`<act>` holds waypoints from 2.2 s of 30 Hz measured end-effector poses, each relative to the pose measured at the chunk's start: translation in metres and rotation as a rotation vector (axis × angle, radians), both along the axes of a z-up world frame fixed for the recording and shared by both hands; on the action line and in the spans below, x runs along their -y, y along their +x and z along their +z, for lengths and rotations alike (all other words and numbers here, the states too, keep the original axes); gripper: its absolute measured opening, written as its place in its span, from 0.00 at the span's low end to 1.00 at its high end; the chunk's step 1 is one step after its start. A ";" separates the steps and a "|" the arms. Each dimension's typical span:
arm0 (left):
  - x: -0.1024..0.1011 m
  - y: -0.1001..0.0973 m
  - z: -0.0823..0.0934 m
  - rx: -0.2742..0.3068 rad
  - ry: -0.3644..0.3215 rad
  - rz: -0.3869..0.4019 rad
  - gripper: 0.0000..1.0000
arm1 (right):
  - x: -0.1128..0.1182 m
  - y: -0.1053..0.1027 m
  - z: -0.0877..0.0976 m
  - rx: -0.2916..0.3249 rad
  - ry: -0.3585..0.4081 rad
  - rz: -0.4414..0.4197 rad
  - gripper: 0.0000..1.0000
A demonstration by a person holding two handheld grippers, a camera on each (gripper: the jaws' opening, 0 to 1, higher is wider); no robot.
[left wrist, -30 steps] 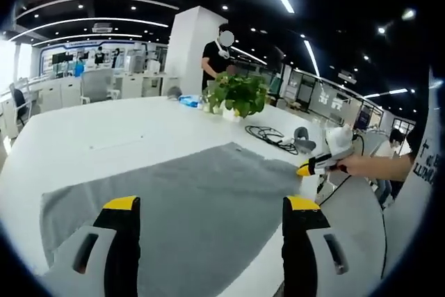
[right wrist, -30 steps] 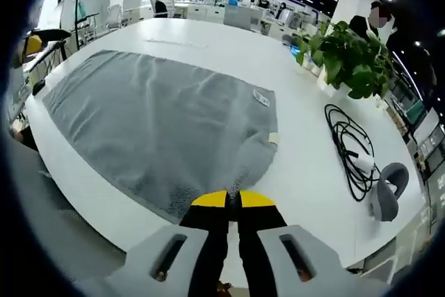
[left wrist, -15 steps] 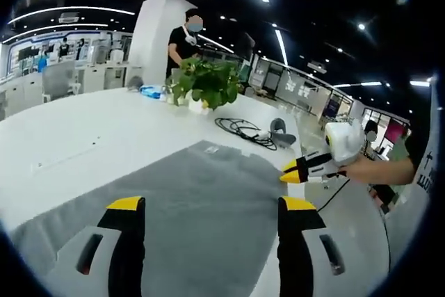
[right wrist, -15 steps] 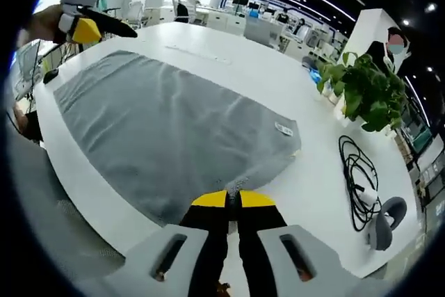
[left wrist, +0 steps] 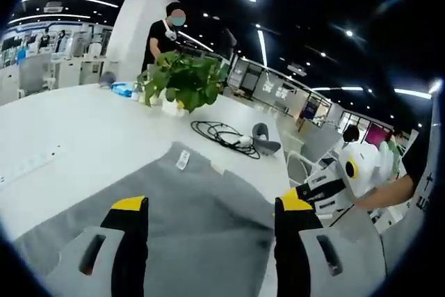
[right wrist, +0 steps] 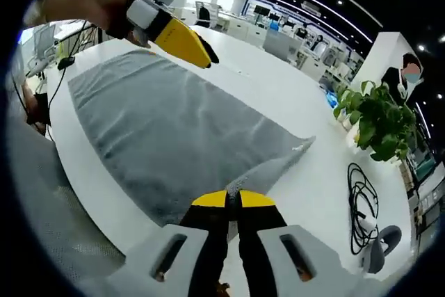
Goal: Fold the towel on the table until its edges align and the towel forms a compact rectangular stack.
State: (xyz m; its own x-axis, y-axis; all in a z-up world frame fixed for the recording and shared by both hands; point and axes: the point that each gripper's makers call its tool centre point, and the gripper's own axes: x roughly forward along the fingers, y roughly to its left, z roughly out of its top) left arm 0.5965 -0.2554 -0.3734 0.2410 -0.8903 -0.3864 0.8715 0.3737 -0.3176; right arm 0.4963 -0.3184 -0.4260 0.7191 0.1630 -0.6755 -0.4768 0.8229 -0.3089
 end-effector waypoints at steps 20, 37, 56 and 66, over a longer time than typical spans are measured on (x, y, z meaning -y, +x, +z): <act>0.080 0.019 -0.044 -0.099 0.014 -0.036 0.68 | -0.037 -0.006 -0.011 -0.030 0.015 0.079 0.01; 0.092 0.007 -0.076 0.003 0.137 -0.133 0.51 | -0.101 0.006 -0.027 -0.043 -0.035 0.254 0.01; 0.075 0.014 -0.134 0.026 0.336 -0.139 0.24 | -0.114 0.006 -0.035 -0.066 -0.043 0.296 0.01; 0.065 0.015 -0.136 0.015 0.340 -0.108 0.00 | -0.116 0.004 -0.036 -0.070 -0.040 0.302 0.01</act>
State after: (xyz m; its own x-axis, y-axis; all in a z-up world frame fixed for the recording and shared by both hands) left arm 0.6120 -0.3205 -0.5090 0.1604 -0.7322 -0.6619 0.9154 0.3613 -0.1778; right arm 0.5001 -0.2022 -0.4615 0.5939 0.3347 -0.7316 -0.7190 0.6288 -0.2960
